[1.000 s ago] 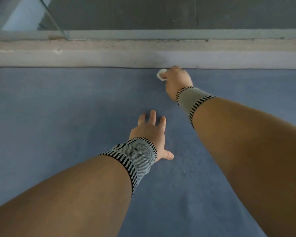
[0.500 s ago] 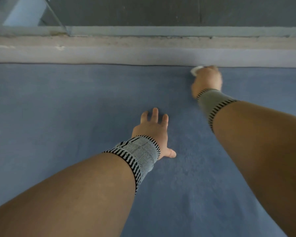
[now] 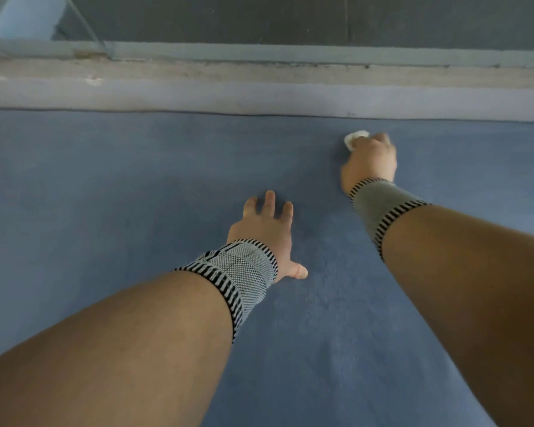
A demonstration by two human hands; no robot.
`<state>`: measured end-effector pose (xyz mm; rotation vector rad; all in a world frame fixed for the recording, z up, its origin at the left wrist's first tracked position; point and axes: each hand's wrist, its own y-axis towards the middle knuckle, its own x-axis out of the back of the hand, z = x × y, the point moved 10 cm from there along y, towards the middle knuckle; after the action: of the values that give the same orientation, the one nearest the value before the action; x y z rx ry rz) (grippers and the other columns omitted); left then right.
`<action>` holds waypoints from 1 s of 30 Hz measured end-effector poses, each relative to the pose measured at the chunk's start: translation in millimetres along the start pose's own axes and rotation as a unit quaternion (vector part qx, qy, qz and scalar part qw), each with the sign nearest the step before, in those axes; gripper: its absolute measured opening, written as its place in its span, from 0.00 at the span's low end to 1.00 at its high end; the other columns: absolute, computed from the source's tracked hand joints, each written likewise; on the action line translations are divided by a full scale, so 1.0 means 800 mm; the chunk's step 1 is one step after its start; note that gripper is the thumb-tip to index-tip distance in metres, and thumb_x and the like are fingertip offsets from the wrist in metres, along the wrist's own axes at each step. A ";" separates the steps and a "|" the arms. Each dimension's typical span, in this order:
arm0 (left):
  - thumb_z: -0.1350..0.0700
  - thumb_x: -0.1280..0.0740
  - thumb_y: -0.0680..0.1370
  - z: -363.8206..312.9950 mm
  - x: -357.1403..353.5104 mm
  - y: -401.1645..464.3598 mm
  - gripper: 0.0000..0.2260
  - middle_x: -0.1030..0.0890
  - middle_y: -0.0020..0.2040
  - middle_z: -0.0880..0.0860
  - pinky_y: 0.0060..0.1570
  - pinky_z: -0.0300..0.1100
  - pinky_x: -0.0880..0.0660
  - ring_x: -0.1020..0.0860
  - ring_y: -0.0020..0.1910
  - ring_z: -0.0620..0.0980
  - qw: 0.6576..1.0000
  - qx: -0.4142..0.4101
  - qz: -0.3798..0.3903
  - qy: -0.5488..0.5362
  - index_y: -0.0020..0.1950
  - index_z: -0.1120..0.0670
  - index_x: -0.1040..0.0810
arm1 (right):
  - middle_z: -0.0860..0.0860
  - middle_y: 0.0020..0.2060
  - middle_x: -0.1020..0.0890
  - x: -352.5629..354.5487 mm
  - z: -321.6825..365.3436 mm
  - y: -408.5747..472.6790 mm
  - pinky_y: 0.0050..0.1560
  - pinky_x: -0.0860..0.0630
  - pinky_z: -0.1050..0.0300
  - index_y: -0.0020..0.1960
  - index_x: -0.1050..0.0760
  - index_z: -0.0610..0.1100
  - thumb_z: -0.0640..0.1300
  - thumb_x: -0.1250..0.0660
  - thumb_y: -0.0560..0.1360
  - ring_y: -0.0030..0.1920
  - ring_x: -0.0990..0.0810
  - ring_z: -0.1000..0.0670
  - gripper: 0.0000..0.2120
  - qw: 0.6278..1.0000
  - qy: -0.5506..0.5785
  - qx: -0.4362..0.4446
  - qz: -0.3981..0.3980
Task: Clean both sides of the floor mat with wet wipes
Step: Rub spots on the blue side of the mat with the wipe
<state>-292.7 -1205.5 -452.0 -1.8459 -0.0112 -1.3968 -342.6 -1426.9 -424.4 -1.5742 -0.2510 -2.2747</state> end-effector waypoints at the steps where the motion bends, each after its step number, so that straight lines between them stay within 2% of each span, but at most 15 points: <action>1: 0.30 0.29 0.65 0.000 0.000 0.000 0.54 0.62 0.78 0.48 0.63 0.56 0.30 0.57 0.77 0.57 1.000 0.001 0.001 -0.001 0.78 0.46 0.58 | 0.42 0.62 0.29 -0.009 0.028 -0.010 0.58 0.32 0.53 0.64 0.28 0.42 0.36 0.37 0.75 0.62 0.30 0.41 0.18 0.999 0.012 0.043 0.015; 3: 0.31 0.29 0.65 0.000 0.001 -0.001 0.54 0.62 0.78 0.48 0.64 0.56 0.31 0.58 0.77 0.57 1.000 0.003 0.006 -0.003 0.78 0.46 0.59 | 0.44 0.61 0.28 -0.043 0.097 -0.045 0.57 0.30 0.54 0.65 0.27 0.43 0.34 0.38 0.74 0.60 0.28 0.42 0.20 0.981 0.016 0.172 0.083; 5: 0.30 0.29 0.66 0.000 0.001 -0.002 0.54 0.62 0.78 0.48 0.65 0.57 0.32 0.58 0.77 0.57 1.000 0.003 0.008 -0.001 0.78 0.46 0.59 | 0.44 0.61 0.29 -0.051 0.121 -0.069 0.57 0.30 0.53 0.66 0.28 0.43 0.34 0.37 0.73 0.60 0.29 0.42 0.21 0.961 -0.018 0.256 0.101; 7: 0.30 0.30 0.66 0.000 0.001 -0.002 0.54 0.62 0.79 0.48 0.65 0.57 0.32 0.57 0.77 0.57 1.000 0.001 0.006 0.006 0.79 0.46 0.59 | 0.42 0.59 0.28 -0.035 0.074 -0.049 0.57 0.30 0.52 0.65 0.27 0.43 0.35 0.37 0.74 0.59 0.29 0.40 0.20 0.977 -0.028 0.202 0.061; 9: 0.30 0.30 0.65 0.000 0.001 -0.001 0.54 0.61 0.79 0.48 0.64 0.57 0.31 0.57 0.77 0.58 1.000 0.001 0.003 0.010 0.79 0.46 0.59 | 0.41 0.58 0.27 0.003 -0.005 -0.030 0.57 0.31 0.53 0.64 0.26 0.42 0.33 0.37 0.74 0.59 0.29 0.40 0.19 0.998 -0.005 0.064 -0.017; 11: 0.30 0.29 0.65 0.001 0.002 -0.001 0.54 0.61 0.79 0.49 0.63 0.58 0.30 0.57 0.77 0.58 1.000 0.005 0.001 0.010 0.79 0.46 0.58 | 0.41 0.59 0.27 0.011 -0.027 -0.037 0.57 0.31 0.53 0.62 0.26 0.41 0.34 0.37 0.74 0.59 0.29 0.40 0.17 0.999 0.023 -0.007 -0.022; 13: 0.30 0.29 0.65 0.000 0.003 -0.002 0.54 0.61 0.79 0.49 0.64 0.58 0.31 0.57 0.77 0.57 1.000 0.005 0.003 0.008 0.79 0.46 0.59 | 0.42 0.58 0.26 -0.008 0.026 -0.055 0.56 0.31 0.53 0.60 0.26 0.42 0.37 0.37 0.75 0.59 0.28 0.42 0.14 0.996 0.043 0.073 0.021; 15: 0.30 0.29 0.65 0.000 0.002 -0.002 0.54 0.62 0.79 0.48 0.66 0.58 0.34 0.58 0.78 0.57 1.000 0.006 0.009 0.001 0.79 0.46 0.59 | 0.45 0.56 0.27 -0.040 0.089 -0.082 0.55 0.29 0.55 0.62 0.27 0.44 0.34 0.36 0.73 0.57 0.28 0.44 0.18 0.977 0.034 0.189 0.095; 16: 0.30 0.29 0.65 0.000 0.002 -0.003 0.54 0.62 0.79 0.48 0.67 0.59 0.34 0.58 0.78 0.57 1.000 0.005 0.011 0.001 0.78 0.46 0.59 | 0.46 0.55 0.28 -0.043 0.102 -0.091 0.54 0.28 0.55 0.63 0.28 0.44 0.33 0.37 0.73 0.56 0.28 0.44 0.19 0.969 0.025 0.223 0.105; 18: 0.30 0.29 0.66 0.000 0.003 -0.004 0.54 0.62 0.79 0.49 0.67 0.58 0.34 0.58 0.78 0.56 1.000 0.005 0.009 0.008 0.79 0.46 0.59 | 0.46 0.55 0.28 -0.037 0.077 -0.080 0.52 0.29 0.56 0.63 0.28 0.44 0.36 0.37 0.75 0.57 0.28 0.43 0.17 0.974 0.014 0.200 0.103; 21: 0.30 0.30 0.66 0.000 0.003 -0.004 0.53 0.62 0.79 0.49 0.66 0.56 0.32 0.58 0.78 0.56 1.000 0.006 0.006 0.010 0.79 0.46 0.59 | 0.44 0.55 0.26 0.007 -0.032 -0.049 0.53 0.32 0.57 0.62 0.26 0.43 0.37 0.36 0.74 0.59 0.29 0.41 0.17 0.999 0.026 0.042 0.003; 23: 0.30 0.30 0.66 0.001 0.005 -0.004 0.53 0.62 0.79 0.50 0.66 0.56 0.32 0.58 0.78 0.56 1.000 0.007 0.004 0.007 0.79 0.45 0.58 | 0.43 0.58 0.27 0.011 -0.046 -0.056 0.56 0.32 0.55 0.63 0.27 0.42 0.36 0.37 0.74 0.59 0.29 0.41 0.18 1.000 0.021 0.000 -0.008; 26: 0.31 0.29 0.66 0.000 0.006 -0.006 0.53 0.62 0.79 0.49 0.68 0.58 0.35 0.58 0.78 0.56 1.000 0.005 0.005 0.005 0.79 0.45 0.59 | 0.44 0.57 0.26 -0.029 0.050 -0.092 0.57 0.30 0.53 0.61 0.25 0.45 0.37 0.37 0.73 0.58 0.28 0.42 0.17 0.984 0.051 0.158 0.072; 28: 0.31 0.29 0.66 0.000 0.006 -0.007 0.53 0.62 0.79 0.49 0.69 0.58 0.37 0.58 0.78 0.56 1.000 0.006 0.006 0.000 0.79 0.45 0.60 | 0.45 0.56 0.28 -0.040 0.082 -0.114 0.57 0.29 0.53 0.64 0.26 0.45 0.36 0.36 0.72 0.57 0.28 0.43 0.20 0.963 0.008 0.248 0.105; 30: 0.31 0.29 0.66 0.001 0.006 -0.007 0.53 0.62 0.79 0.49 0.69 0.57 0.36 0.59 0.78 0.55 1.000 0.008 0.006 -0.001 0.79 0.45 0.59 | 0.44 0.56 0.27 -0.026 0.047 -0.093 0.56 0.29 0.53 0.64 0.25 0.45 0.35 0.36 0.72 0.57 0.27 0.41 0.21 0.971 -0.020 0.219 0.090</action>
<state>-293.0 -1203.4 -444.9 -1.8313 -0.0123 -1.3845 -332.9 -1341.4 -425.7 -1.3489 -0.5557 -1.8883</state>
